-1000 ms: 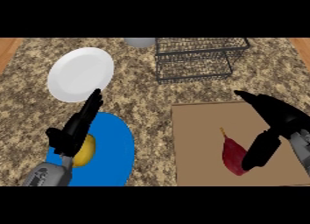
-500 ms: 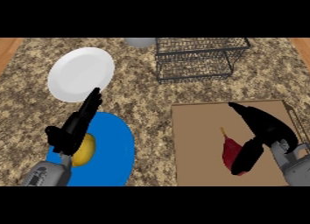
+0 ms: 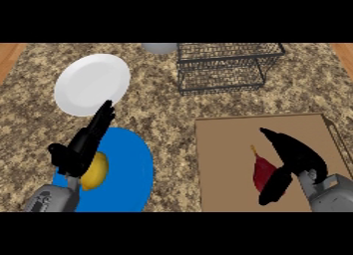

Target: Pick the pear from the tray and place it in the tiered basket

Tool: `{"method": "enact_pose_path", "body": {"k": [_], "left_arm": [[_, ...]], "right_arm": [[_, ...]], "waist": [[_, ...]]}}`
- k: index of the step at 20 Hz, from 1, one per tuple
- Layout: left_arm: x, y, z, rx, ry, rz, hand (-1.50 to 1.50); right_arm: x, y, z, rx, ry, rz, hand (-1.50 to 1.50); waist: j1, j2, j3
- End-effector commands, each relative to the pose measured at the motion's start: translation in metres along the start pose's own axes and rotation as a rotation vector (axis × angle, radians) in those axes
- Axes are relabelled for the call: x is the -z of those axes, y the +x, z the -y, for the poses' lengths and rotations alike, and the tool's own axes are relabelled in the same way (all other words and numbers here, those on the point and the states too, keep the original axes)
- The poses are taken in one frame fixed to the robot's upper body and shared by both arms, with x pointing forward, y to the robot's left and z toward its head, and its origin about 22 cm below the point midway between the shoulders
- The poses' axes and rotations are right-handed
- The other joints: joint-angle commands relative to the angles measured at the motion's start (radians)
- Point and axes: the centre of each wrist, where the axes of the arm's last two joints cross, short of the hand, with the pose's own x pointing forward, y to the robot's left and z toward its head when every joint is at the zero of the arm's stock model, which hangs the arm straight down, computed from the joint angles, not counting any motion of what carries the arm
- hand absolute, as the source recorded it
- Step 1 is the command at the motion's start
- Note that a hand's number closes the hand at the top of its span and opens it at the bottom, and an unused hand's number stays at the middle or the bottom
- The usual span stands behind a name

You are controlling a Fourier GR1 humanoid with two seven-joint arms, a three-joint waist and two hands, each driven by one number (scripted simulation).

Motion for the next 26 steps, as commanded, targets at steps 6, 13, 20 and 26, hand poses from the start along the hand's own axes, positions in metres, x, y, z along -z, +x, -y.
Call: {"method": "enact_pose_path", "body": {"k": [6, 13, 20, 26], "left_arm": [[-0.017, -0.004, 0.009, -0.028, -0.004, -0.016, 0.00], [-0.007, 0.003, -0.003, 0.006, 0.016, -0.005, 0.00], [-0.009, -0.025, -0.007, -0.036, 0.004, -0.026, 0.00], [0.010, 0.002, -0.010, 0.000, 0.023, -0.020, 0.00]], "right_arm": [[0.027, -0.026, -0.023, -0.009, 0.040, -0.073, -1.50], [0.022, -0.011, -0.025, 0.119, 0.003, 0.036, 1.50], [0.022, -0.020, -0.036, 0.065, -0.085, 0.129, 1.50], [0.037, 0.001, -0.032, 0.070, -0.129, 0.120, 1.50]], "waist": [[0.003, 0.002, -0.001], [0.002, 0.001, -0.001], [-0.003, 0.002, -0.002], [0.001, 0.002, -0.001]]}}
